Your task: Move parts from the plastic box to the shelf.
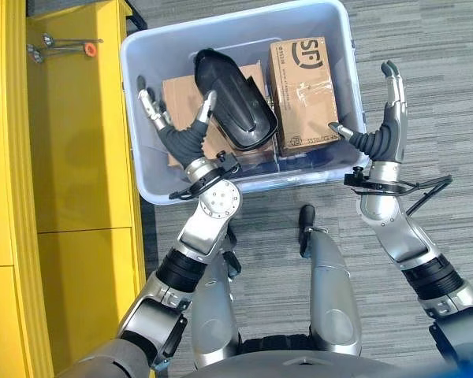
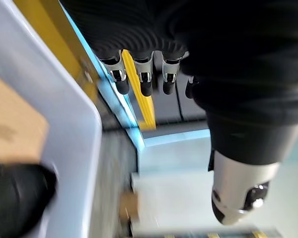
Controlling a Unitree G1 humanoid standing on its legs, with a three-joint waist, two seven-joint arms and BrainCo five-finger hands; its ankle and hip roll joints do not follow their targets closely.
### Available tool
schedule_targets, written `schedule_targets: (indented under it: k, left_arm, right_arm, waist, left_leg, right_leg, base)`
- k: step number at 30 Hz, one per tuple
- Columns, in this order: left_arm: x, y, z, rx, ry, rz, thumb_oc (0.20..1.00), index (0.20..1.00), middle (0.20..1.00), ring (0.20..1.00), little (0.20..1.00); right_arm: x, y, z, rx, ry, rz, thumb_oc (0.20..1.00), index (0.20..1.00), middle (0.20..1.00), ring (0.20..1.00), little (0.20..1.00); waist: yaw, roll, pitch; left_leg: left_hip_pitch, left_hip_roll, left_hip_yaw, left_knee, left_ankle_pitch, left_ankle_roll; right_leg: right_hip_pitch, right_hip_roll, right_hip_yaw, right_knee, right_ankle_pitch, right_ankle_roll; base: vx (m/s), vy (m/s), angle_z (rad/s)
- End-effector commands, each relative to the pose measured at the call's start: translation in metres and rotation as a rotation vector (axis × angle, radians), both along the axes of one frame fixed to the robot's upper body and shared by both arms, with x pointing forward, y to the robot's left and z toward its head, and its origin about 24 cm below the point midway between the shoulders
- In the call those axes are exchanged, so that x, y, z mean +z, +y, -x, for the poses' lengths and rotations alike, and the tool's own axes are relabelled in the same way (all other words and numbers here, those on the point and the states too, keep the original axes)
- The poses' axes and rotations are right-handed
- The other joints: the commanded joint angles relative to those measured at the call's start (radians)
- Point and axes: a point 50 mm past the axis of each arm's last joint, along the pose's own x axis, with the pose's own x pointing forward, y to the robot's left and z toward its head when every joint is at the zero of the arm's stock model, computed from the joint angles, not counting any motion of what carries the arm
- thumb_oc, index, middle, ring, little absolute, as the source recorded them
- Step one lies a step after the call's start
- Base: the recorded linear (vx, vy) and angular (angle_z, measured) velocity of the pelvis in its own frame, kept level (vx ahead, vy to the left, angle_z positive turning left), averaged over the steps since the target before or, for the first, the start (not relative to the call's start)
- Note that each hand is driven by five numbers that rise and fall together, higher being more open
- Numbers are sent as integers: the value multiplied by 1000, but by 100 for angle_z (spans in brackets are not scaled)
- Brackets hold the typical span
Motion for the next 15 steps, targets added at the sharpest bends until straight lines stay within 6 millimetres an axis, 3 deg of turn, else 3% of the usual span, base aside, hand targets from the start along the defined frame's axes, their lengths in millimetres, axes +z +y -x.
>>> schedule_targets:
  k: [1, 2, 7, 10, 15]
  left_arm:
    - [11, 10, -2, 106, -41, -92, 1000, 1000, 1000, 1000, 1000]
    - [8, 10, -4, 99, -19, -100, 1000, 1000, 1000, 1000, 1000]
    - [2, 8, -15, 145, 46, -109, 1000, 1000, 1000, 1000, 1000]
    - [0, 0, -32, 66, 156, -126, 1000, 1000, 1000, 1000, 1000]
    - [5, -7, -45, 19, 177, -169, 1000, 1000, 1000, 1000, 1000]
  right_arm:
    - [28, 8, 6, 20, -149, -97, 1000, 1000, 1000, 1000, 1000]
    - [26, 8, 5, 18, -143, -95, 1000, 1000, 1000, 1000, 1000]
    - [26, 9, 1, 31, -126, -100, 1000, 1000, 1000, 1000, 1000]
    - [28, 11, -1, 45, -107, -96, 1000, 1000, 1000, 1000, 1000]
    - [31, 6, -4, 61, -89, -87, 1000, 1000, 1000, 1000, 1000]
  waist:
    - [6, -68, -32]
    - [5, -70, -32]
    - [-8, -86, -32]
    - [-29, -107, -32]
    - [-56, -126, -32]
  left_leg:
    - [3, 50, -77, 73, -110, -57]
    - [17, 49, -88, 76, -129, -68]
    - [6, 65, -76, 83, -124, -76]
    - [-4, 83, -62, 86, -115, -86]
    - [-19, 110, -45, 97, -102, -97]
  right_leg:
    - [29, -4, -24, -138, 90, 64]
    - [43, -4, -19, -132, 70, 73]
    - [31, 5, -19, -127, 66, 69]
    - [14, 24, -13, -126, 68, 64]
    - [-12, 44, -6, -111, 64, 56]
  base:
    - [31, -58, 0]
    - [52, -41, -2]
    - [12, -21, -1]
    - [-3, -52, -4]
    - [2, -25, -11]
